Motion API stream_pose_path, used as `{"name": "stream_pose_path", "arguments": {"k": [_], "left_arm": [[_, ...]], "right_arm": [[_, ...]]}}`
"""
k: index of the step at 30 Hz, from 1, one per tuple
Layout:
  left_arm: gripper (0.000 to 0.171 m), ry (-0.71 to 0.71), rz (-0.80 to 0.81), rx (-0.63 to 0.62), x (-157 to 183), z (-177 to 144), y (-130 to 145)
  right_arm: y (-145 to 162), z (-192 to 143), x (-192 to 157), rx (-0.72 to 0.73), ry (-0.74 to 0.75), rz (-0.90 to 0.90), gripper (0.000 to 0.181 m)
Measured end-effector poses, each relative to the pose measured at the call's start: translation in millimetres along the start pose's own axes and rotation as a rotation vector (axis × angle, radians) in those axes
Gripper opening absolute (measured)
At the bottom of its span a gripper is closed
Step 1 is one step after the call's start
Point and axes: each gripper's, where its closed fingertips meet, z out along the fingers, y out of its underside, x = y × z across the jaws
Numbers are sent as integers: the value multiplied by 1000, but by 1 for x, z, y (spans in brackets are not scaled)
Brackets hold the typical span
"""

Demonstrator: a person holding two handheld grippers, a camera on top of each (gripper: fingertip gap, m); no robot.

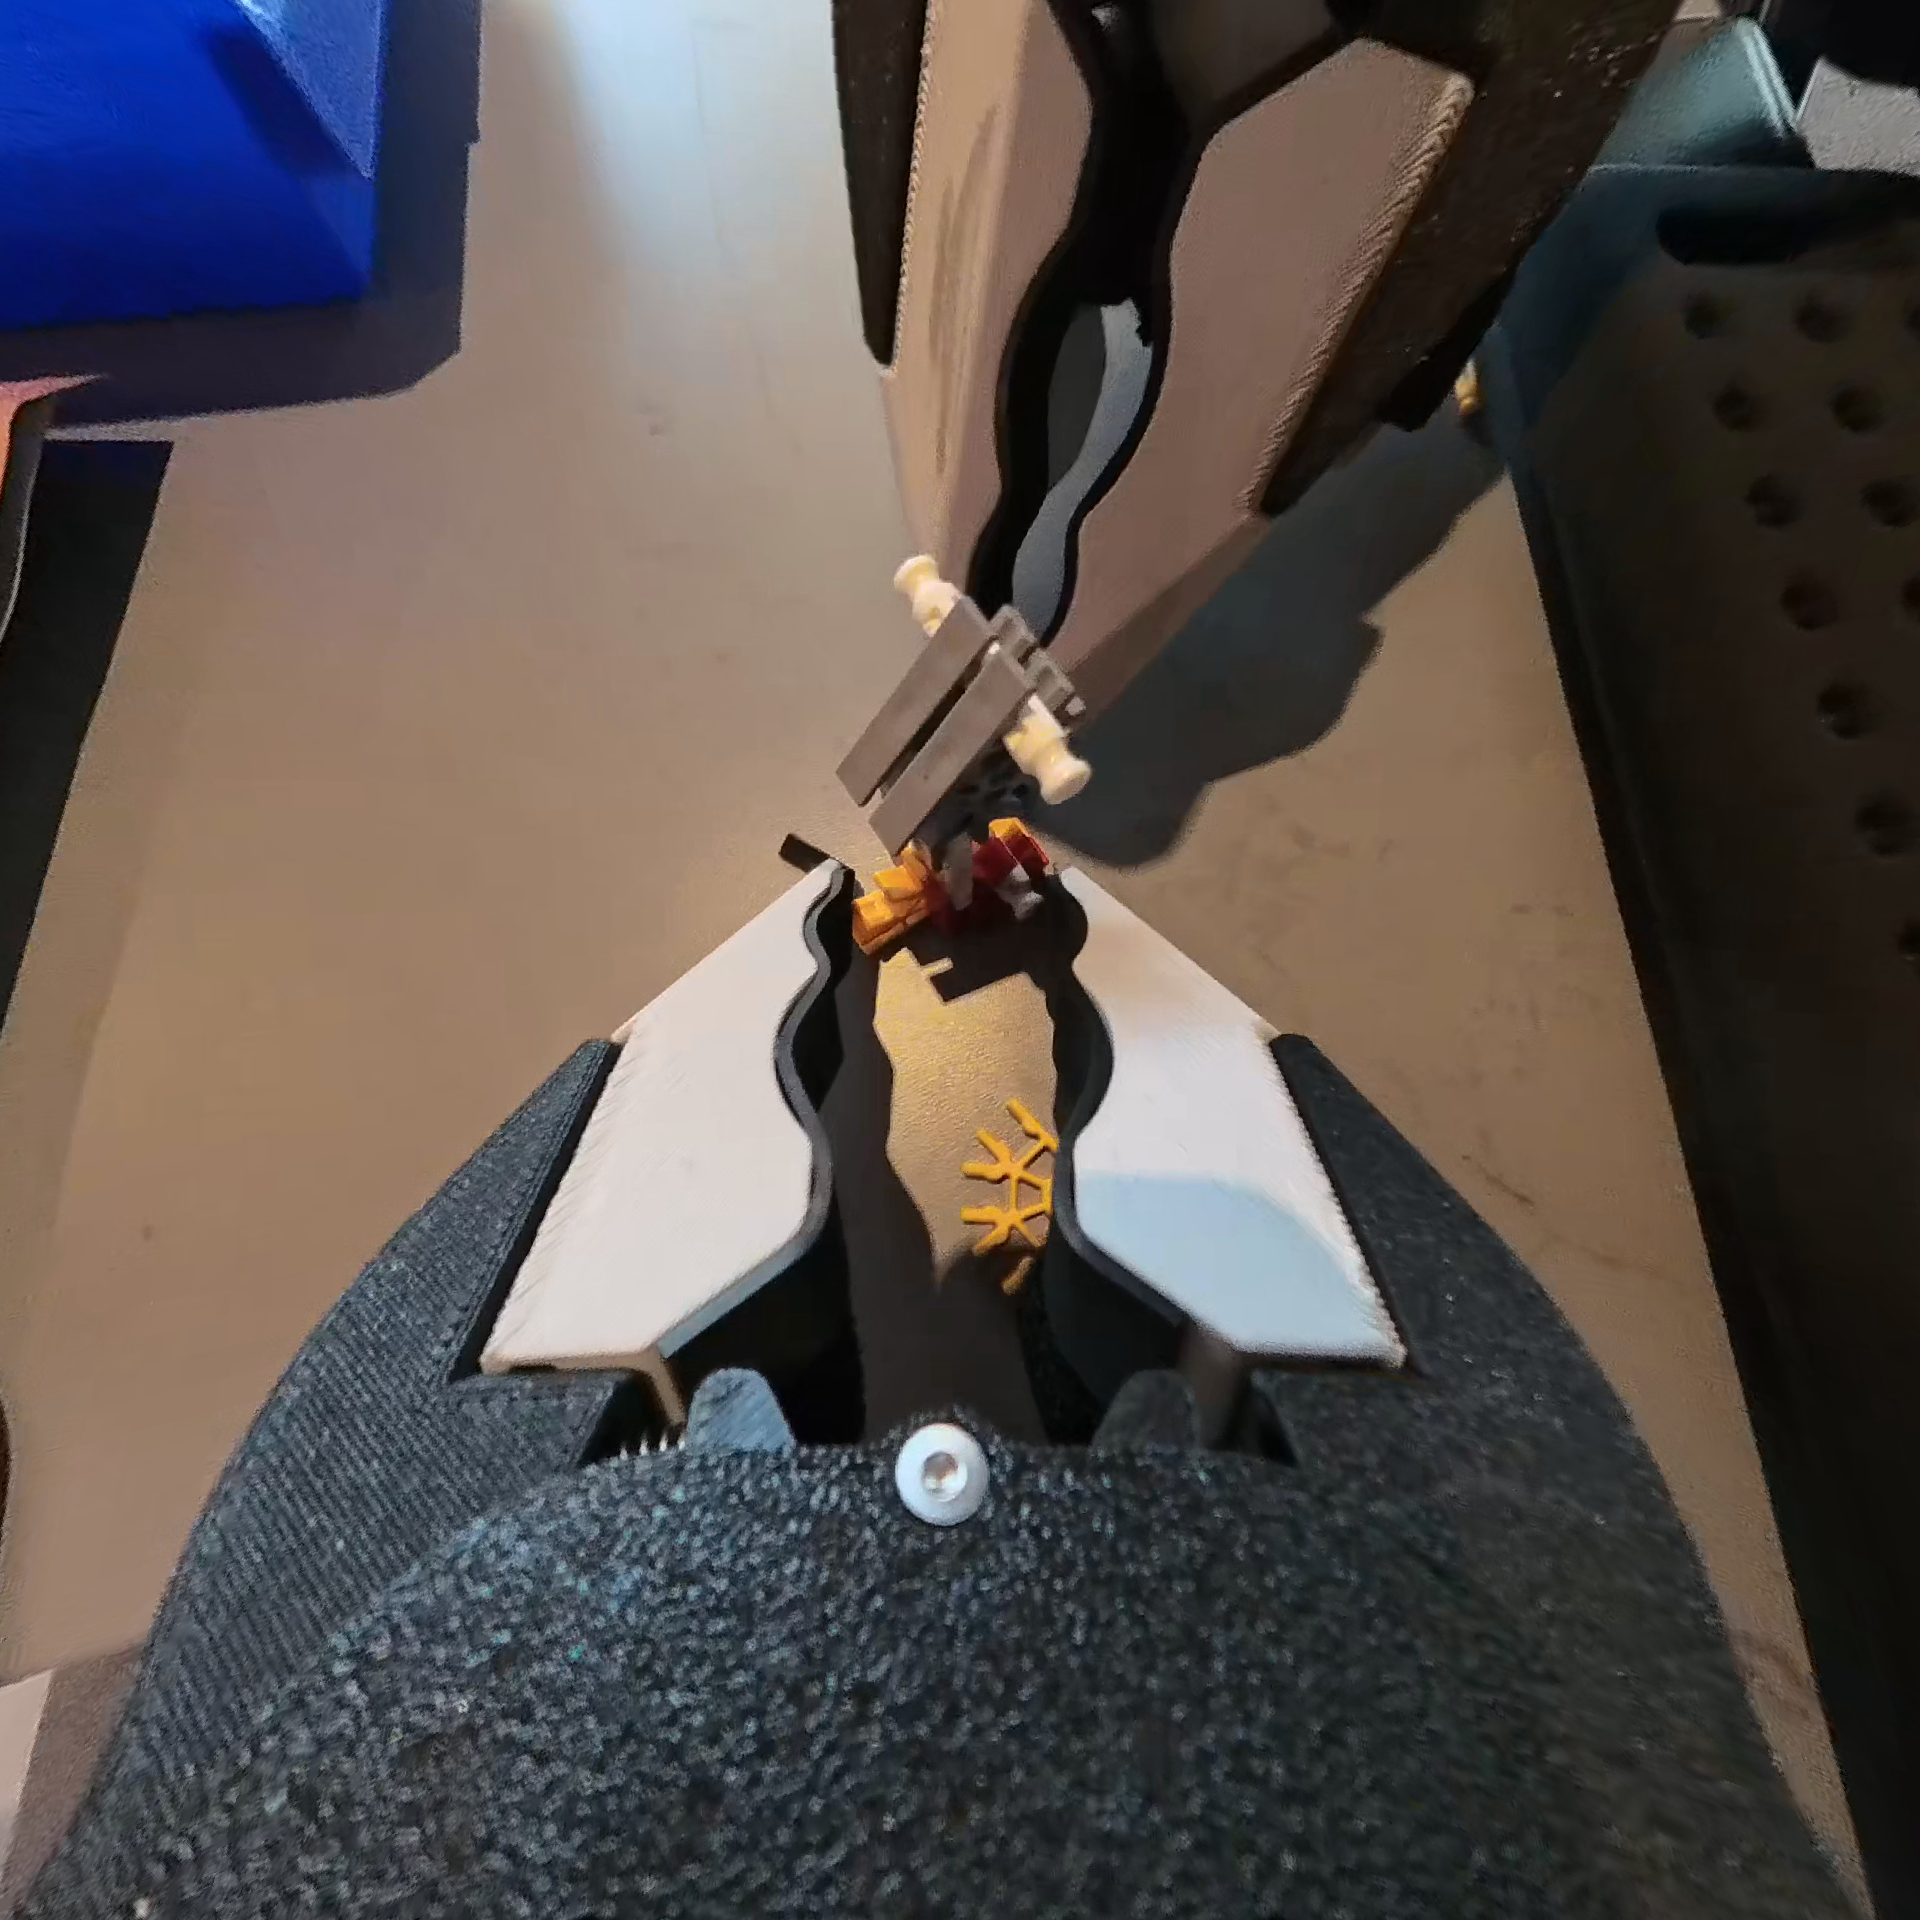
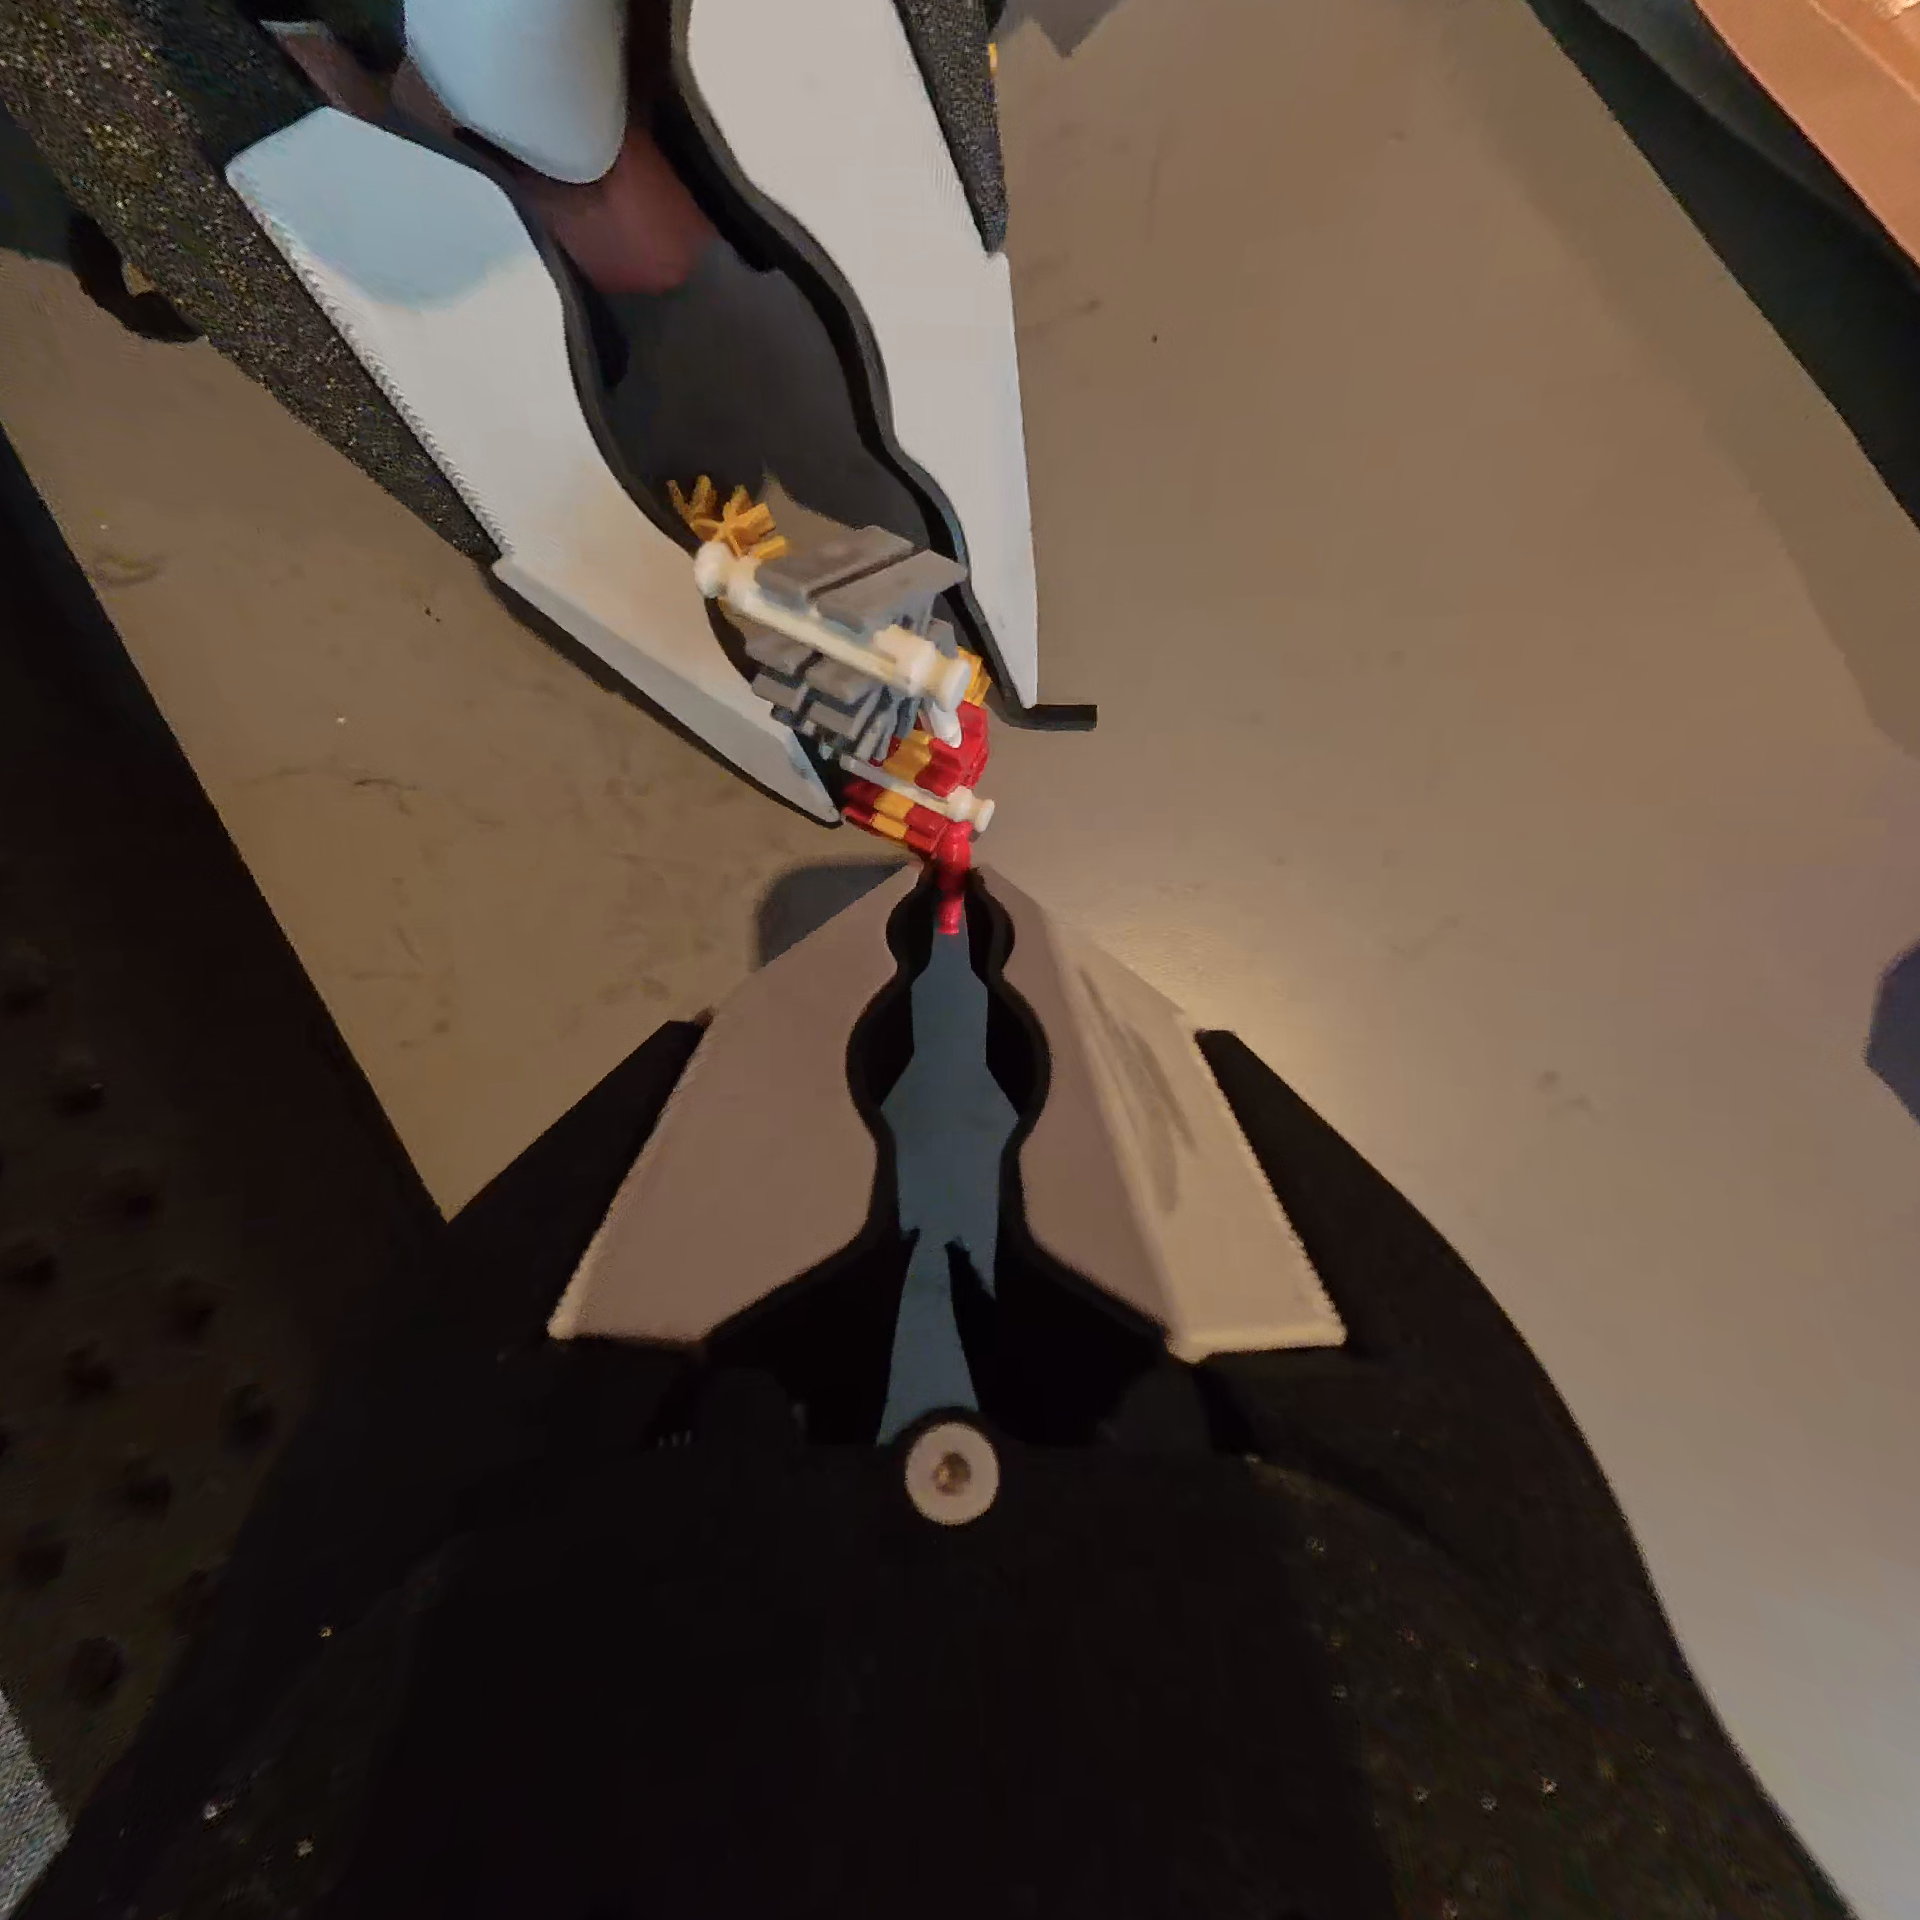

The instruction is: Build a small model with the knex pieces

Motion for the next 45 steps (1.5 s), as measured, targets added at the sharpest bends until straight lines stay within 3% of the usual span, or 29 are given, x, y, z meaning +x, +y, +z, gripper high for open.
{"name": "stream_pose_path", "arguments": {"k": [24,30,38,45], "left_arm": [[33,28,27,12,5,1,-2],[33,118,-98,24,3,0,-4],[33,134,-116,25,3,0,-5],[33,164,-171,30,1,1,-7]], "right_arm": [[5,-5,-4,30,-81,18,3],[4,-5,-4,28,-107,17,3],[4,-4,-5,25,-228,45,3],[3,-4,-4,-14,-246,19,3]]}}
